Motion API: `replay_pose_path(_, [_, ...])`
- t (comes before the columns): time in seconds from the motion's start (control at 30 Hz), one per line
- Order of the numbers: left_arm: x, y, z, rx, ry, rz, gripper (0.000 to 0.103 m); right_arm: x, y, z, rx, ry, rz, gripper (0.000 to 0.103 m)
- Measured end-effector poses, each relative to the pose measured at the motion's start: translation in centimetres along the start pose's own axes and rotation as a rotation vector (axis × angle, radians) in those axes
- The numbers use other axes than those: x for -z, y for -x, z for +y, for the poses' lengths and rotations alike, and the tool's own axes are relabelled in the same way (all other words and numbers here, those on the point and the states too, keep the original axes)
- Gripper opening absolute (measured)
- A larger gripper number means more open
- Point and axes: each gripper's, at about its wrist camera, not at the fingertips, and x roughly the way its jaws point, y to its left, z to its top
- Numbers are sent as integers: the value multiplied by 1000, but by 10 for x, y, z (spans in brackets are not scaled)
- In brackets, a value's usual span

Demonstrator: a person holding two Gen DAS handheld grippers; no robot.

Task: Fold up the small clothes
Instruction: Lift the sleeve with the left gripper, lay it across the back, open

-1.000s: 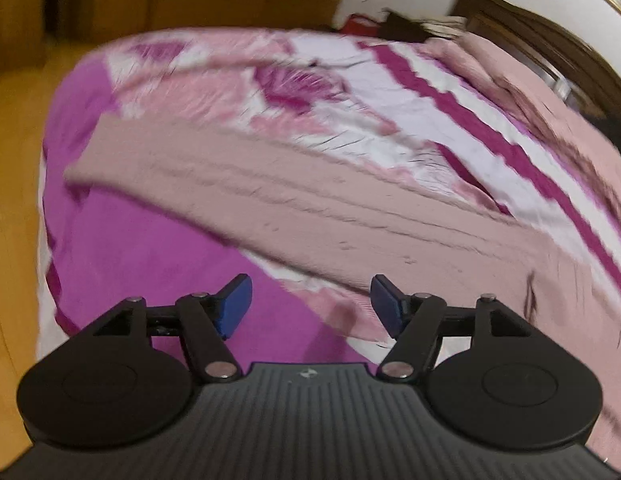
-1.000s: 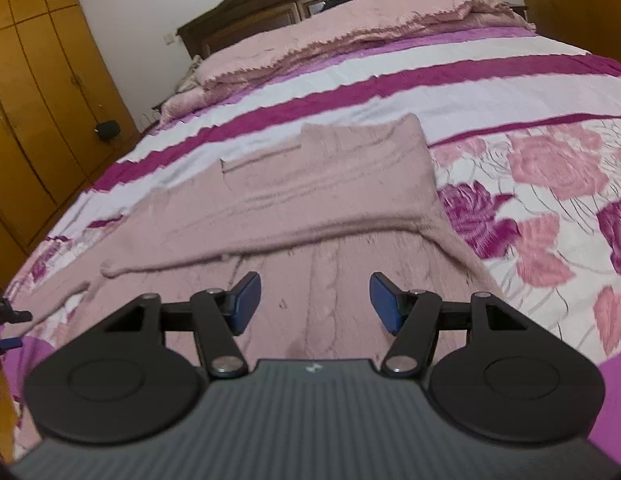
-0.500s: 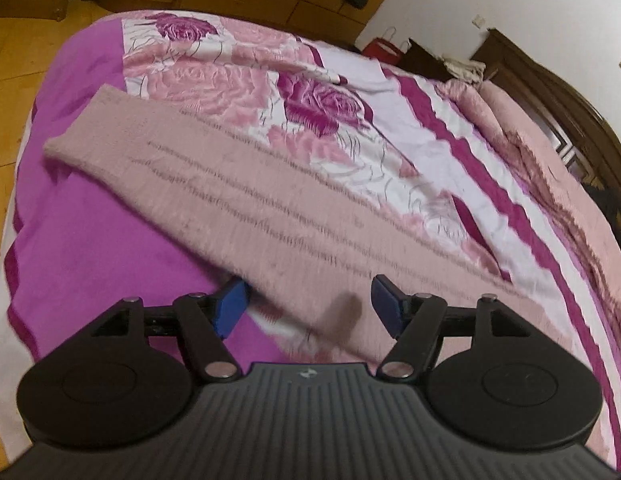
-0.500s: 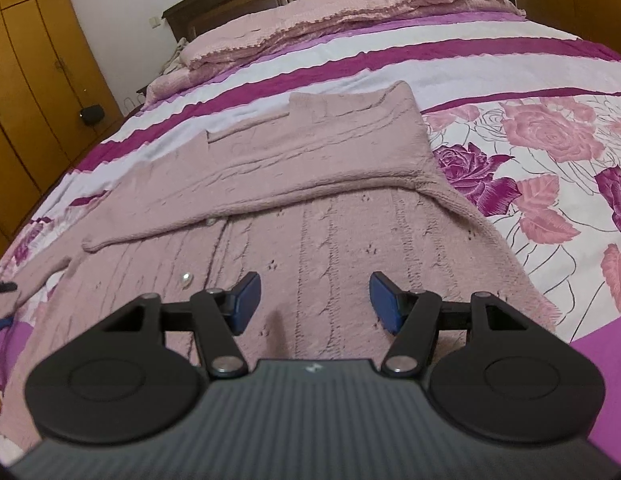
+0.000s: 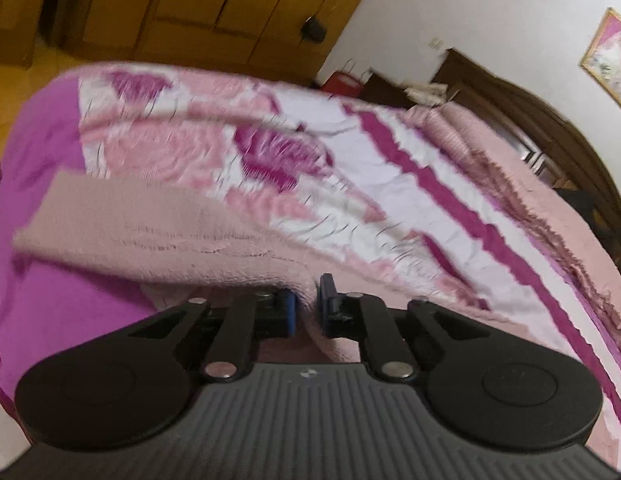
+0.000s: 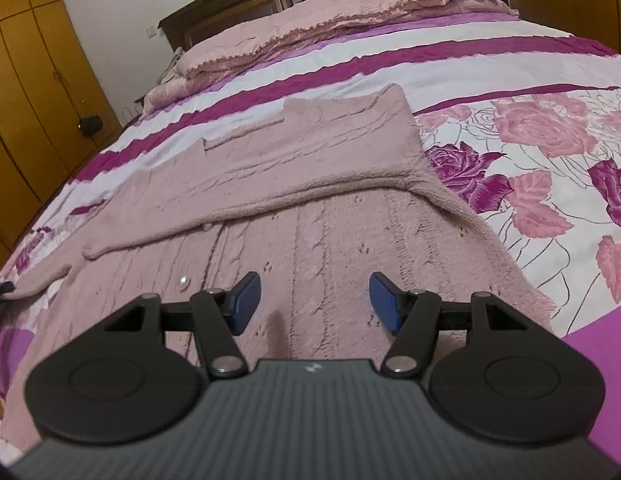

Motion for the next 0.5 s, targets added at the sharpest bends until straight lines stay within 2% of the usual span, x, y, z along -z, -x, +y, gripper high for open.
replay_pose_path(0.27, [-20, 43, -55, 160, -111, -124, 11, -4, 11, -7, -13, -36, -50, 62])
replay_pose_path(0.5, [-20, 67, -125, 314, -173, -156, 11, -6, 18, -13, -26, -48, -71, 62])
